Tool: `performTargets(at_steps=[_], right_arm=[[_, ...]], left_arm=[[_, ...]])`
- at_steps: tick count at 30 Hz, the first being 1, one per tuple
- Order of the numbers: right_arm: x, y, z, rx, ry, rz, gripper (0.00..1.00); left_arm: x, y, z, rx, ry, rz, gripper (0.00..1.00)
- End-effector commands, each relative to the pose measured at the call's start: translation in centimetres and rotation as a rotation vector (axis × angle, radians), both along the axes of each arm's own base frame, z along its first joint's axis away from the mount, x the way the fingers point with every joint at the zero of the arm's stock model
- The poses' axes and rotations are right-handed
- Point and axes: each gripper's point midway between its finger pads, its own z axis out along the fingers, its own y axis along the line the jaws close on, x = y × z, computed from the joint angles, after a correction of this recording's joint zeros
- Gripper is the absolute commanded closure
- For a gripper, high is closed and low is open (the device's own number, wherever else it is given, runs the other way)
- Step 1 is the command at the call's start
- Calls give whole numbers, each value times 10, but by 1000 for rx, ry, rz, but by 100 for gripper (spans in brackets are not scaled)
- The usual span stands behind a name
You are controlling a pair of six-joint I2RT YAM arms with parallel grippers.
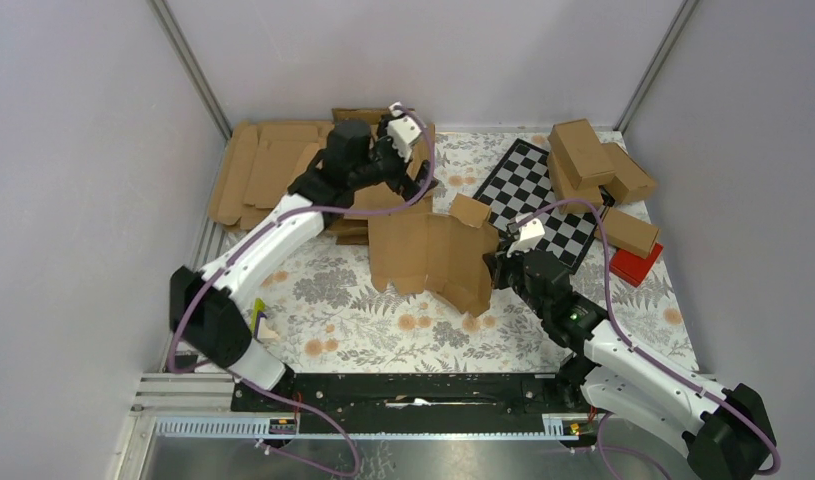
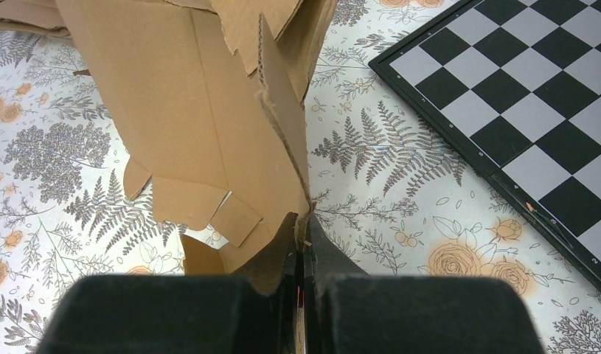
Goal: Fold the paper box
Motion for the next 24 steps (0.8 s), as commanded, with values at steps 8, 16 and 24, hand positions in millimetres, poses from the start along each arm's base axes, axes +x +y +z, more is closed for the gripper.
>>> performTargets(at_steps=[8,16,24], right_arm=[[6,1,28,28,-49,-12,100],[6,2,29,25,-49,-3,100],[4,1,29,25,-52,-2,100]], left_arm=[[-17,-24,-82,254,290,-323,11],[-23,-11,-101,298,330,-276,3],[-21,2,-105,340,342,-199,4]])
